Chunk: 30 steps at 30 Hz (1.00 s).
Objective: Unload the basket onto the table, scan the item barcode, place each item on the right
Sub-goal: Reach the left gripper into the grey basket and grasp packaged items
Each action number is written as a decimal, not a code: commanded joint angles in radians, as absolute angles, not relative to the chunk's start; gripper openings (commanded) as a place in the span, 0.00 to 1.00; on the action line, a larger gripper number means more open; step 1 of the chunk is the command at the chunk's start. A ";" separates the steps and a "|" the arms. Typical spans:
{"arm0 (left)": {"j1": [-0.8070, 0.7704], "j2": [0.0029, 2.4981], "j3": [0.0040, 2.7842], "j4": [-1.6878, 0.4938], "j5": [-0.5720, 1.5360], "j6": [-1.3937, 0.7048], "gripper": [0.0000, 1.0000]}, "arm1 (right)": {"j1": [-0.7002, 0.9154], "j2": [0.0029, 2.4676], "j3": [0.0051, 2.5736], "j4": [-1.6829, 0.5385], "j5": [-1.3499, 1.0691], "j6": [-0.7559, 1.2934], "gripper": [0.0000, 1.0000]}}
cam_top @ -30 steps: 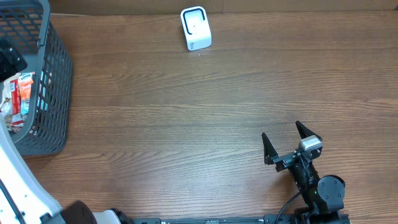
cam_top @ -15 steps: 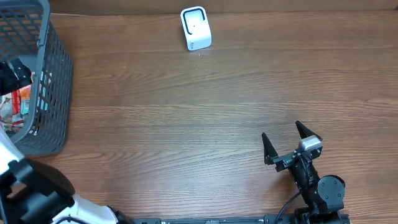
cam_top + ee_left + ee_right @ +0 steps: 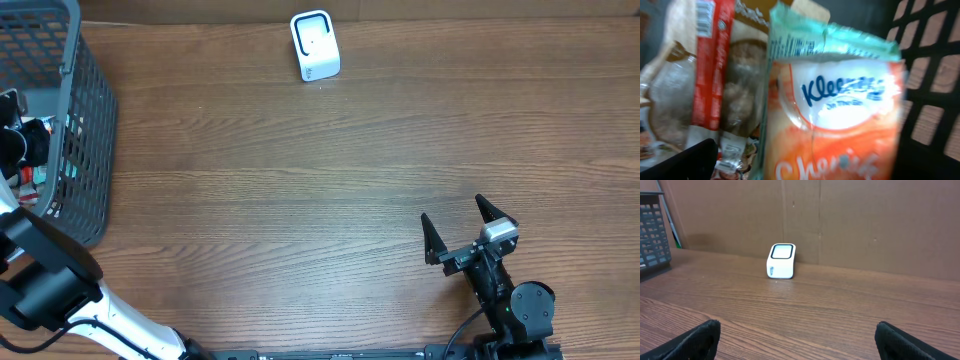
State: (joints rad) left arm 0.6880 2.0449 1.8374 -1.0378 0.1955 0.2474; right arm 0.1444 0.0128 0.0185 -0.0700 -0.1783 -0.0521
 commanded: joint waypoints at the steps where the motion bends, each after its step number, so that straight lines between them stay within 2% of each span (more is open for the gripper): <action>1: 0.684 2.103 1.853 -1.050 0.210 0.278 1.00 | 0.140 0.004 0.008 -0.065 -0.174 -0.049 1.00; 5: 0.679 2.152 1.853 -1.054 0.203 0.278 1.00 | 0.140 0.004 0.008 -0.065 -0.174 -0.049 1.00; 7: 0.678 2.173 1.853 -1.055 0.203 0.278 0.96 | 0.140 0.004 0.008 -0.065 -0.174 -0.049 1.00; 8: 0.678 2.181 1.853 -1.054 0.203 0.278 0.90 | 0.140 0.004 0.008 -0.065 -0.174 -0.049 1.00; 11: 0.678 2.184 1.853 -1.049 0.202 0.278 0.56 | 0.140 0.004 0.008 -0.065 -0.174 -0.049 1.00; 12: 0.678 2.183 1.855 -1.047 0.203 0.278 0.50 | 0.140 0.004 0.008 -0.065 -0.174 -0.049 1.00; 18: 0.679 2.162 1.888 -1.063 0.203 0.272 0.42 | 0.140 0.004 0.008 -0.065 -0.174 -0.049 1.00; 23: 0.678 2.107 1.965 -1.086 0.202 0.236 0.41 | 0.140 0.004 0.008 -0.065 -0.174 -0.049 1.00; 30: 0.678 1.941 2.120 -1.095 0.130 0.091 0.35 | 0.140 0.004 0.008 -0.065 -0.174 -0.049 1.00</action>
State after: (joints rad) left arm 0.6823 2.1151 2.0125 -1.1038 0.1585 0.1967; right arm 0.1444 0.0128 0.0185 -0.0704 -0.1780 -0.0521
